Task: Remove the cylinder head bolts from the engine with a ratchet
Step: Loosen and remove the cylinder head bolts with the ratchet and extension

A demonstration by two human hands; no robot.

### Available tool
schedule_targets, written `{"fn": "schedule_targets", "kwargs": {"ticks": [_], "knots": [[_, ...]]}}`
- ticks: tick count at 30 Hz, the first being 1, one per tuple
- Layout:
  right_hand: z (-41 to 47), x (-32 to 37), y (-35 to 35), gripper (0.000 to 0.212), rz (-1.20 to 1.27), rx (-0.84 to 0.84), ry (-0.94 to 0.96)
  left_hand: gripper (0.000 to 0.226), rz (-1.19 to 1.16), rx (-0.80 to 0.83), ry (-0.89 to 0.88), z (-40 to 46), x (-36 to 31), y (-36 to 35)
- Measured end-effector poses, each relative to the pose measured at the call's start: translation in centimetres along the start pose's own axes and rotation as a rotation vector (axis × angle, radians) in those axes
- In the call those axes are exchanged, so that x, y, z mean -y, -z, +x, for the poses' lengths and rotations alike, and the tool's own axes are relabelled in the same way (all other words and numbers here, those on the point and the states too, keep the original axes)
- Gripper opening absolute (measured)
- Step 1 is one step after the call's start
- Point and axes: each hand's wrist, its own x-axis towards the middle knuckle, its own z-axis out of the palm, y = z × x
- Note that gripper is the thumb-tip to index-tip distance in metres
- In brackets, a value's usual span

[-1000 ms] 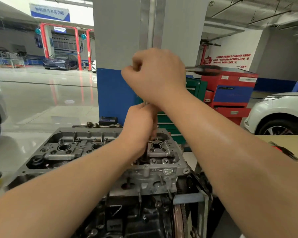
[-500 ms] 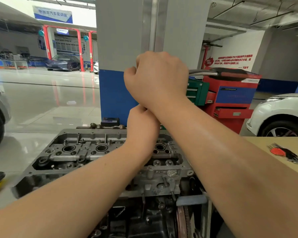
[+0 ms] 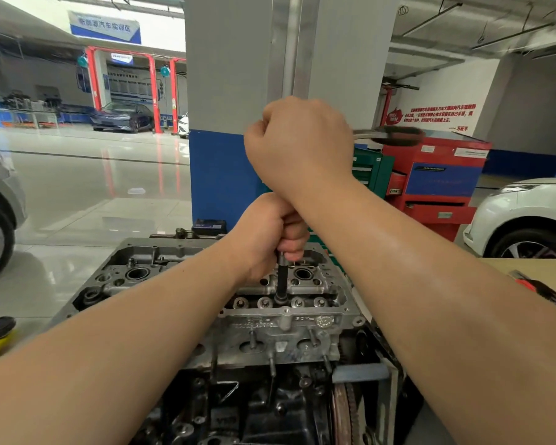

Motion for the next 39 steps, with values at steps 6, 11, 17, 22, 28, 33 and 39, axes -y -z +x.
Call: {"fn": "schedule_targets", "kwargs": {"ticks": [6, 11, 17, 22, 28, 33, 39], "knots": [[0.1, 0.0, 1.4, 0.034, -0.289, 0.139, 0.083, 0.033, 0.391, -0.501, -0.114, 0.1, 0.6, -2.1], [0.9, -1.4, 3.6, 0.038, -0.073, 0.377, 0.234, 0.035, 0.088, -0.265, -0.123, 0.4, 0.4, -1.7], [1.9, -5.7, 5.0, 0.048, 0.514, 0.499, 0.223, 0.046, 0.011, 0.345, 0.044, 1.3, -0.4, 0.7], [2.2, -7.8, 4.1, 0.065, 0.238, 0.625, 0.342, 0.04, -0.036, 0.403, 0.075, 1.7, -0.5, 0.9], [3.5, -8.8, 4.8, 0.05, 0.139, 0.701, 0.388, 0.033, 0.179, 0.068, -0.058, 0.6, -0.9, 1.2], [2.9, -8.1, 3.9, 0.056, -0.069, 0.502, 0.3, 0.014, 0.194, -0.368, -0.291, 1.0, -1.6, -2.4], [2.9, -9.4, 3.8, 0.046, 0.311, 0.619, 0.369, 0.03, 0.06, -0.048, -0.086, 1.8, -2.8, -2.1]]}}
